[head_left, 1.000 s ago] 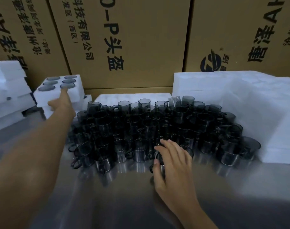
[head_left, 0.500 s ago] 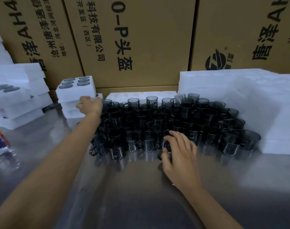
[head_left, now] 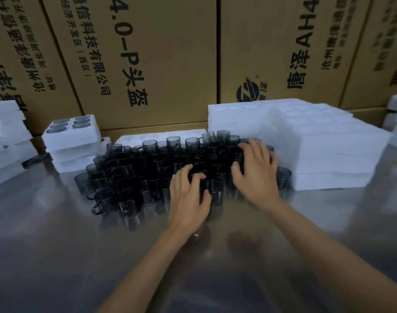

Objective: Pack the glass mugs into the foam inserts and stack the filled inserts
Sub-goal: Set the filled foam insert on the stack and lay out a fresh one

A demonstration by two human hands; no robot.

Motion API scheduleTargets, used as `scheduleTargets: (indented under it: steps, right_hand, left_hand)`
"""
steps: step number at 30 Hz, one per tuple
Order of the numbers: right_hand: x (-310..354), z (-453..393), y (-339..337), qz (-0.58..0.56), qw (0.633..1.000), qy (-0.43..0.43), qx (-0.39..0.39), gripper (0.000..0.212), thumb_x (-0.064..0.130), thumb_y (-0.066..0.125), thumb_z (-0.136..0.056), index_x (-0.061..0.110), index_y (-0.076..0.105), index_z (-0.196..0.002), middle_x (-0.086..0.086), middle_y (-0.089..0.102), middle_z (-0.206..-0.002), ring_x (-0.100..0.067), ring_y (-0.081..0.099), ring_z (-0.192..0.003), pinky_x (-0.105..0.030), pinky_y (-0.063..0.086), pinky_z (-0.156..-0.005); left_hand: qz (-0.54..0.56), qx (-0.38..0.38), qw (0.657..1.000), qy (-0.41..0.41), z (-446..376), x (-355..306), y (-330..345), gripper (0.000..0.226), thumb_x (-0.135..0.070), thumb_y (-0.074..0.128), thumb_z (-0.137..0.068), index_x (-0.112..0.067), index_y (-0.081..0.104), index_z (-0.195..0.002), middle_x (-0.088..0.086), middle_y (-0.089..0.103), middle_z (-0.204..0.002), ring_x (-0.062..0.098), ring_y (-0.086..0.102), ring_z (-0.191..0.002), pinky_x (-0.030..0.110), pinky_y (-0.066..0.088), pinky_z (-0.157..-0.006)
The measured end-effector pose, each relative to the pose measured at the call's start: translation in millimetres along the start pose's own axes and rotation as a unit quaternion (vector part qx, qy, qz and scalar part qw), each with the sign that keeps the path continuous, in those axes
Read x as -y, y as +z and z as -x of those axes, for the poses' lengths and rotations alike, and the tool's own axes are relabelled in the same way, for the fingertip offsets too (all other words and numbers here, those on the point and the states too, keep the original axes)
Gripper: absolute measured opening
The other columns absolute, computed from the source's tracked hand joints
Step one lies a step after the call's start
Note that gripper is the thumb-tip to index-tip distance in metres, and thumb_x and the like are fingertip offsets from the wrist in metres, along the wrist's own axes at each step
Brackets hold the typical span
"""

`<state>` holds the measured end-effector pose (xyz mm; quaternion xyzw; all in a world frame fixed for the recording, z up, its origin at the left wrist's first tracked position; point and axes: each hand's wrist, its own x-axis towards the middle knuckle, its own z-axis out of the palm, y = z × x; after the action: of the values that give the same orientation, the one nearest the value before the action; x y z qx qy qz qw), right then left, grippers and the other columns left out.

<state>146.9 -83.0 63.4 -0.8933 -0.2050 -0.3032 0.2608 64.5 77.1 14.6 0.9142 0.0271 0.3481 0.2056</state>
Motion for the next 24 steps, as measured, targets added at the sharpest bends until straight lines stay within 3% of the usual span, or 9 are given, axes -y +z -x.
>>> scheduleTargets:
  steps: [3, 5, 8, 12, 18, 21, 24]
  right_hand:
    - [-48.1, -21.7, -27.6, 0.102, 0.991, 0.084, 0.030, 0.065, 0.031, 0.049, -0.095, 0.011, 0.026, -0.152, -0.012, 0.011, -0.166, -0.032, 0.003, -0.153, -0.057, 0.008, -0.119]
    - [-75.4, -32.4, -41.8, 0.139, 0.981, 0.127, 0.055, 0.071, 0.032, 0.046, -0.097, 0.011, 0.014, -0.157, -0.011, 0.001, -0.167, -0.033, -0.005, -0.153, -0.058, 0.004, -0.120]
    - [-103.1, -45.4, -59.8, 0.189, 0.968, 0.133, 0.094, 0.068, 0.028, 0.048, -0.097, 0.014, 0.017, -0.155, -0.010, 0.014, -0.164, -0.032, 0.002, -0.153, -0.059, 0.004, -0.120]
    - [-103.7, -54.9, -71.5, 0.224, 0.966, 0.089, 0.094, 0.054, 0.023, 0.058, -0.092, 0.016, 0.038, -0.142, -0.014, 0.048, -0.136, -0.034, 0.034, -0.136, -0.060, 0.009, -0.119]
    - [-44.2, -45.5, -83.7, 0.189, 0.978, -0.086, 0.017, 0.052, 0.036, 0.062, -0.091, 0.014, 0.049, -0.136, -0.007, 0.059, -0.122, -0.030, 0.049, -0.123, -0.055, 0.006, -0.118]
    - [1.6, -19.8, -90.2, 0.127, 0.980, -0.150, 0.028, 0.055, 0.044, 0.064, -0.089, 0.014, 0.053, -0.133, -0.005, 0.062, -0.120, -0.027, 0.053, -0.119, -0.048, 0.012, -0.115]
    - [43.9, 30.5, -84.3, 0.090, 0.975, -0.195, 0.056, 0.050, 0.045, 0.065, -0.085, 0.014, 0.058, -0.124, -0.003, 0.065, -0.109, -0.027, 0.059, -0.106, -0.040, 0.021, -0.105]
  left_hand:
    - [-0.021, 0.025, 0.999, 0.021, 17.9, -7.1, 10.8, 0.027, -0.034, 0.053, -0.096, -0.020, 0.056, -0.119, 0.006, 0.034, -0.149, 0.020, 0.022, -0.145, 0.043, 0.000, -0.125]
    - [-0.045, 0.026, 0.998, 0.040, 19.7, -9.9, 12.1, 0.030, -0.039, 0.048, -0.097, -0.020, 0.058, -0.118, 0.006, 0.037, -0.148, 0.020, 0.025, -0.145, 0.045, -0.001, -0.125]
    - [-0.082, 0.035, 0.993, 0.077, 21.1, -8.6, 8.5, 0.039, -0.044, 0.038, -0.100, -0.019, 0.060, -0.119, 0.005, 0.041, -0.146, 0.022, 0.029, -0.145, 0.049, 0.001, -0.124]
    - [-0.082, 0.031, 0.994, 0.069, 22.8, -5.4, 6.0, 0.040, -0.042, 0.035, -0.099, -0.017, 0.061, -0.118, 0.005, 0.047, -0.141, 0.021, 0.034, -0.142, 0.047, -0.001, -0.125]
    - [-0.021, -0.023, 0.999, 0.034, 24.3, -3.4, 4.2, 0.033, -0.033, 0.036, -0.100, -0.017, 0.062, -0.114, 0.000, 0.052, -0.131, 0.018, 0.041, -0.135, 0.047, 0.008, -0.124]
    - [0.087, -0.074, 0.993, -0.022, 23.2, 0.2, -3.5, 0.024, -0.022, 0.040, -0.100, -0.015, 0.063, -0.106, -0.002, 0.056, -0.123, 0.015, 0.046, -0.126, 0.044, 0.025, -0.117]
    - [0.103, -0.098, 0.988, -0.055, 24.3, 16.3, -14.4, 0.018, -0.001, 0.050, -0.094, -0.010, 0.064, -0.102, 0.003, 0.057, -0.120, 0.021, 0.047, -0.122, 0.038, 0.035, -0.107]
